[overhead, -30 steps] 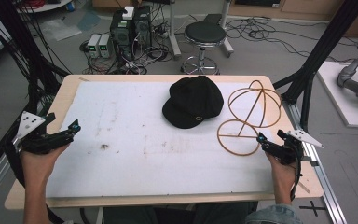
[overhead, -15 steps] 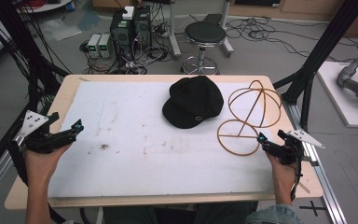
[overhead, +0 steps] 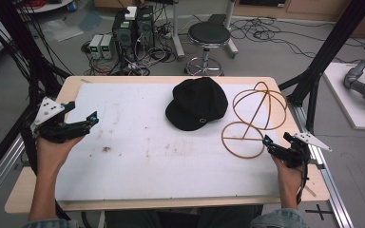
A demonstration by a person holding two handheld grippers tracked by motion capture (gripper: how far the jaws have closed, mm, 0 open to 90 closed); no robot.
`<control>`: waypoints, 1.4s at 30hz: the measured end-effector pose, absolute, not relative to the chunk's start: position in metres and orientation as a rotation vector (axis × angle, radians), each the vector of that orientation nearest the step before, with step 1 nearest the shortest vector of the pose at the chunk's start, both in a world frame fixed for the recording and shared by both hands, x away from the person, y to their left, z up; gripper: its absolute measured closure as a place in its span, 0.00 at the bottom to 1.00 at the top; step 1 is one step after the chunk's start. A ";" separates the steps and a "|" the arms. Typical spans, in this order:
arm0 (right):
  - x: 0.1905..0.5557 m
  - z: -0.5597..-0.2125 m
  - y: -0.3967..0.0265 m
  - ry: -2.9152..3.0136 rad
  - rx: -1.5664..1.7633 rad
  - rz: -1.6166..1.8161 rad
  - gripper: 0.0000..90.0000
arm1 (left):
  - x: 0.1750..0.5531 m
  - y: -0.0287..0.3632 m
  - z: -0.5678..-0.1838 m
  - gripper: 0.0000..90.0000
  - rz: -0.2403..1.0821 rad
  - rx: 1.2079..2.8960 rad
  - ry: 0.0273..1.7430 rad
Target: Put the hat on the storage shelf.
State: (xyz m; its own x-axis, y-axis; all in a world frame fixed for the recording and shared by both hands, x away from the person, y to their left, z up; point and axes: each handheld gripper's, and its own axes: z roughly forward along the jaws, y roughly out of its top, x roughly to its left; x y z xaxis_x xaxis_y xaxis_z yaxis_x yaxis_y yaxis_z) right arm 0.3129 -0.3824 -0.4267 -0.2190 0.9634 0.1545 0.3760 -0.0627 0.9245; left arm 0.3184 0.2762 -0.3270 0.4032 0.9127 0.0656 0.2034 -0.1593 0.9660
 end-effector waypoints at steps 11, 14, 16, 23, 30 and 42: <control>0.314 -0.427 -0.383 1.624 1.451 1.283 0.14 | 0.359 0.251 -0.299 0.21 0.794 1.647 0.906; 0.314 -0.427 -0.383 1.625 1.448 1.283 0.14 | 0.368 0.247 -0.295 0.21 0.782 1.645 0.895; 0.314 -0.427 -0.383 1.627 1.448 1.284 0.14 | 0.375 0.242 -0.291 0.20 0.778 1.654 0.889; 0.314 -0.428 -0.383 1.630 1.445 1.281 0.14 | 0.400 0.221 -0.280 0.19 0.769 1.681 0.856; 0.314 -0.428 -0.383 1.630 1.446 1.287 0.14 | 0.424 0.195 -0.266 0.20 0.761 1.689 0.817; 0.315 -0.428 -0.383 1.634 1.447 1.293 0.14 | 0.471 0.124 -0.242 0.21 0.709 1.721 0.701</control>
